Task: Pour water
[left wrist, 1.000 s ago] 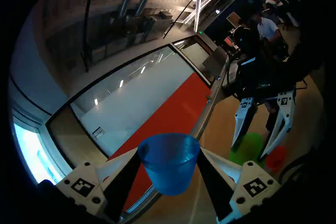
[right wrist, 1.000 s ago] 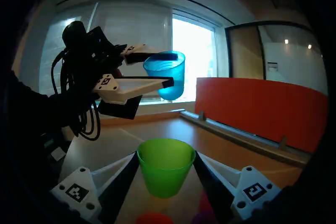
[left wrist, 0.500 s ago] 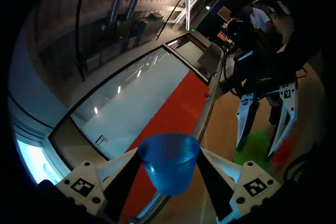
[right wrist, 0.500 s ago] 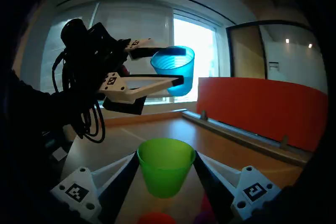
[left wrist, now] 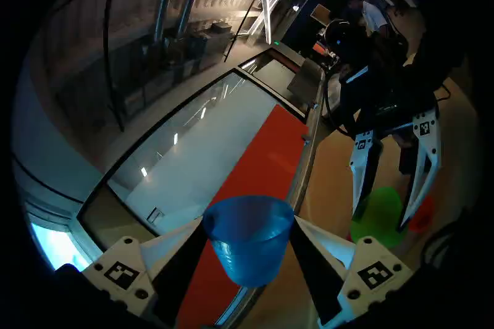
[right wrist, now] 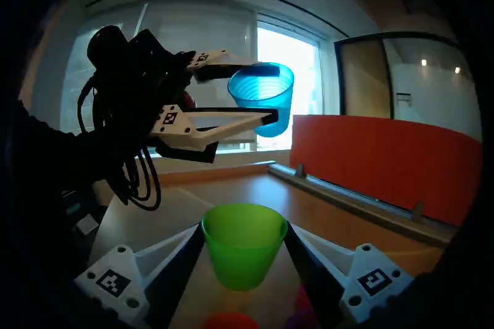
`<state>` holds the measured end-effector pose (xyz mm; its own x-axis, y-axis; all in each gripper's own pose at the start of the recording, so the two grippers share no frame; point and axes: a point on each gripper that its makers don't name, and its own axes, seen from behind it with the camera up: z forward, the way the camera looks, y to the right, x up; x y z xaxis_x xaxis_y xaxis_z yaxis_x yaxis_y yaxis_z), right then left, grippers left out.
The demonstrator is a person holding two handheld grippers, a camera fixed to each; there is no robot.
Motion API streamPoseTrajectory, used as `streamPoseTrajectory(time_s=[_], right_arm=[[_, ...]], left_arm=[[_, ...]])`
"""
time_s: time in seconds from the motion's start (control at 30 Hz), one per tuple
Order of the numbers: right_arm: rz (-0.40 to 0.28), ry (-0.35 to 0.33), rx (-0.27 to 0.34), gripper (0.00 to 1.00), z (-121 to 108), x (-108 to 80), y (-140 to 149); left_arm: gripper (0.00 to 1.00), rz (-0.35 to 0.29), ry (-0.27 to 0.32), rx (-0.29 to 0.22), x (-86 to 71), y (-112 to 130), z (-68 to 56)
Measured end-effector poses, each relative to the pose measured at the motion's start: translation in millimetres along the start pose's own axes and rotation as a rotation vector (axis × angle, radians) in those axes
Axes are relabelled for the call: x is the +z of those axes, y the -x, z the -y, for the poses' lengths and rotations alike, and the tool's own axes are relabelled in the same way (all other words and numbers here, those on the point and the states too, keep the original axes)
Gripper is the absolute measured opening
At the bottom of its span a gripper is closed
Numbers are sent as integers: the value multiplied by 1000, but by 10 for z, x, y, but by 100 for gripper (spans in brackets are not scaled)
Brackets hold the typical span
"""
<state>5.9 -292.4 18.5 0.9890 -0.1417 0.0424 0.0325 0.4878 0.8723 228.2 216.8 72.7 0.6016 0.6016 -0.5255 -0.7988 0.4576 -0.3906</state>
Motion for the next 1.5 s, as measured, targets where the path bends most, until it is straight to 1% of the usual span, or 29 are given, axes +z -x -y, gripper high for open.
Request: streamPoseTrajectory(time_s=[0.1,0.4,0.8,1.1,1.3,1.5], right_arm=[[0,0,0,92,3,4,-3],[-1,0,-2,92,1,19,-15],[-3,0,-4,92,-4,27,-46],[-4,7,-2,92,-31,13,-43],[-6,12,-2,92,-48,0,-44],[-6,14,1,92,-65,0,-49]], left_arm=[[87,-4,-6,15,3,-23,18],[87,-7,-4,54,24,-56,-10],[87,-13,-3,110,71,-94,2],[87,-20,-3,156,85,-159,-20],[87,-20,-2,201,101,-171,-55],[87,-24,-2,221,108,-194,-82]])
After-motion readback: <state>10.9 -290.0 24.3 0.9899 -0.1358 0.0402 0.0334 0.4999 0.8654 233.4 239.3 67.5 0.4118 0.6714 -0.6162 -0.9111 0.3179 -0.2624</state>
